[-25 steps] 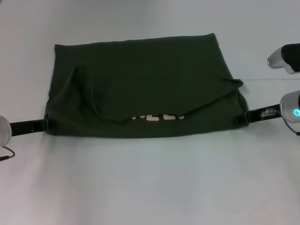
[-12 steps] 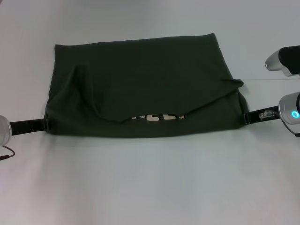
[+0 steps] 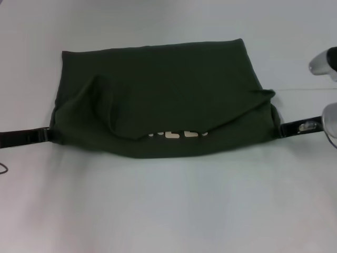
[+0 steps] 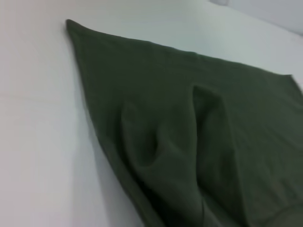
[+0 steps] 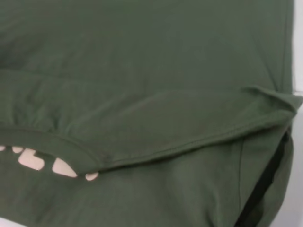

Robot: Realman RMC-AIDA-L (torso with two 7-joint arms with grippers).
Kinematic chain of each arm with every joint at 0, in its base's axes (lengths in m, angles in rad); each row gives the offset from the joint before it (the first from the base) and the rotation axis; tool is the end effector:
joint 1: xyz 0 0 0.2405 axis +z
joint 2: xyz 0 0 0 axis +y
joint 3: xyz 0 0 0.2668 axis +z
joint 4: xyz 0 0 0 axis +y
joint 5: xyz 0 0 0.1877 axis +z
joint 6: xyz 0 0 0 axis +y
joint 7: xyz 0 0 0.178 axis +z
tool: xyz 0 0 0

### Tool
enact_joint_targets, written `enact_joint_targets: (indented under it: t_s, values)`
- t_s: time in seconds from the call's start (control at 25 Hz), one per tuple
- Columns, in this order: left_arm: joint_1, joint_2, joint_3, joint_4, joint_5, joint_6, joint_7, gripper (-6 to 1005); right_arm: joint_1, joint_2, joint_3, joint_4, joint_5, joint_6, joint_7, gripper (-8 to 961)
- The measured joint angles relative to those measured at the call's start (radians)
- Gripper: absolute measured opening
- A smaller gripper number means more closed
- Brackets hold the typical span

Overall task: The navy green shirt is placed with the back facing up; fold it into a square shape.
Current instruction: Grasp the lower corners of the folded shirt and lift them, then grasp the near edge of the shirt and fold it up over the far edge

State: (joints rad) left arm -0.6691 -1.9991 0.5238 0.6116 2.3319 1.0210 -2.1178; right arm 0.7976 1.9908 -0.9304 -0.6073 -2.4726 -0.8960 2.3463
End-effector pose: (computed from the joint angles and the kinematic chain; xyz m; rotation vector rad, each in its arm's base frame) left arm -0.3182 0.4211 0.0187 -1.9961 -1.4142 -0.3994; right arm 0.2771 0.4507 -0.0127 -2.1617 1.2063 0.0152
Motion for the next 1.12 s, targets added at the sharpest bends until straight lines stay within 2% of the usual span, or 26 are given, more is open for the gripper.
enact_joint_targets:
  t_s: [0.12,0.24,0.4,0.52,0.68,0.84,1.12]
  values:
    - [0.02,0.019,-0.05,0.025,0.006,0.103,-0.003,17,-0.047,0.015,0.013,-0.095,0.001,-0.076,-0.001,39]
    - [0.037,0.028,-0.088,0.056,0.031,0.18,-0.01,17,-0.095,0.027,0.051,-0.187,0.005,-0.16,-0.017,39]
    - [0.06,0.049,-0.174,0.099,0.075,0.3,-0.014,17,-0.171,0.032,0.115,-0.295,0.082,-0.277,-0.069,39]
    - [0.071,0.068,-0.247,0.126,0.121,0.399,-0.007,18,-0.224,0.023,0.173,-0.339,0.17,-0.365,-0.125,39]
    - [0.077,0.087,-0.299,0.155,0.175,0.52,-0.001,18,-0.278,0.006,0.259,-0.361,0.254,-0.506,-0.207,39]
    - [0.078,0.095,-0.31,0.175,0.218,0.666,0.007,18,-0.307,0.001,0.332,-0.363,0.269,-0.652,-0.273,40]
    - [0.067,0.114,-0.312,0.188,0.247,0.844,0.004,18,-0.325,-0.017,0.394,-0.357,0.271,-0.803,-0.319,40]
